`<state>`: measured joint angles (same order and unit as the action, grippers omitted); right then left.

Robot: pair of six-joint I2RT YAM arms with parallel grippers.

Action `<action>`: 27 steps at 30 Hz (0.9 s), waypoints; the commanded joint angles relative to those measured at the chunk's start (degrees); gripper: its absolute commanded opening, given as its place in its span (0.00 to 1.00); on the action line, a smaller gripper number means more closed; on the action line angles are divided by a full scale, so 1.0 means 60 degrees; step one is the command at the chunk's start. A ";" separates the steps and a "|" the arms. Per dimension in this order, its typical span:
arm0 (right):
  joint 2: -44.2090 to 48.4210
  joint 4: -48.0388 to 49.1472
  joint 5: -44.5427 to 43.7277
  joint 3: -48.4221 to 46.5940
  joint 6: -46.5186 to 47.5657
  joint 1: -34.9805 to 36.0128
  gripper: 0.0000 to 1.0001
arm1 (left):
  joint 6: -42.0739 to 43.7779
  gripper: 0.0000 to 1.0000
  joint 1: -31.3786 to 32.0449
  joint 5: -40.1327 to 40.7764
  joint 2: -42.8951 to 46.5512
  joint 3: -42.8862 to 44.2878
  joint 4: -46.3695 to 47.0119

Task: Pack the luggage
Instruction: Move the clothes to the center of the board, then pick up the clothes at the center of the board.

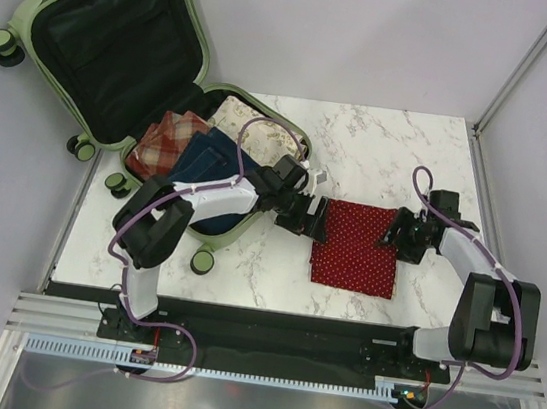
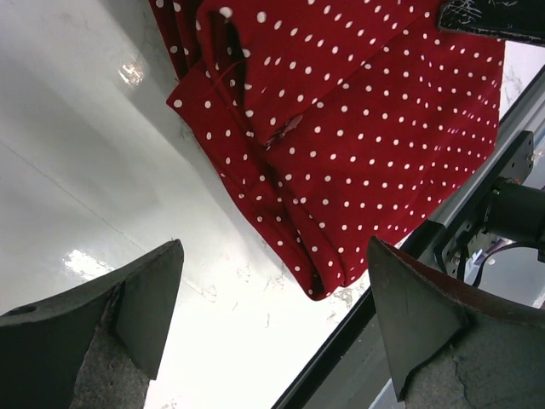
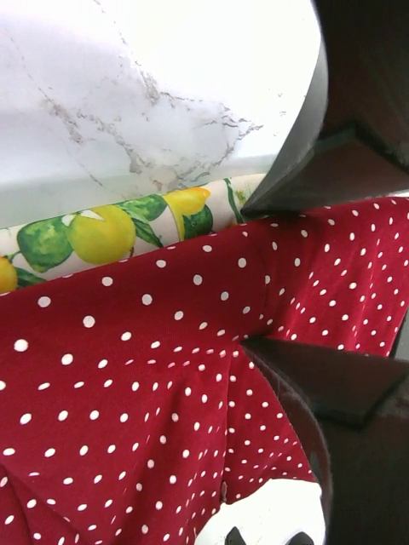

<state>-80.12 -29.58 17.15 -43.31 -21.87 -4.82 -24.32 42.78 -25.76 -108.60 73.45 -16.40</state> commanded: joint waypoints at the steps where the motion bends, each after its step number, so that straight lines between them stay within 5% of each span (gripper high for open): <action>1: -0.0080 0.0243 0.0101 -0.0047 0.0392 0.0027 0.65 | -0.0386 0.94 0.0062 0.0074 0.0038 -0.0156 0.0551; 8: 0.0271 -0.0430 0.0277 -0.0384 0.0334 0.0041 0.56 | -0.0591 0.94 0.0091 0.0250 0.0286 -0.0274 0.0624; 15: 0.0974 -0.1119 0.0291 -0.0809 0.0261 0.0042 0.65 | -0.0752 0.94 0.0091 0.0352 0.0609 -0.0581 0.0610; 27: 0.0288 -0.0505 0.0482 -0.0399 0.1081 0.0041 0.62 | -0.0796 0.94 0.0091 0.0396 0.0916 -0.0845 0.0654</action>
<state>-76.95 -34.70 19.64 -46.09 -17.76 -4.82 -27.62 42.94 -24.05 -106.96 68.55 -14.50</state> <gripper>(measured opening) 0.624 0.941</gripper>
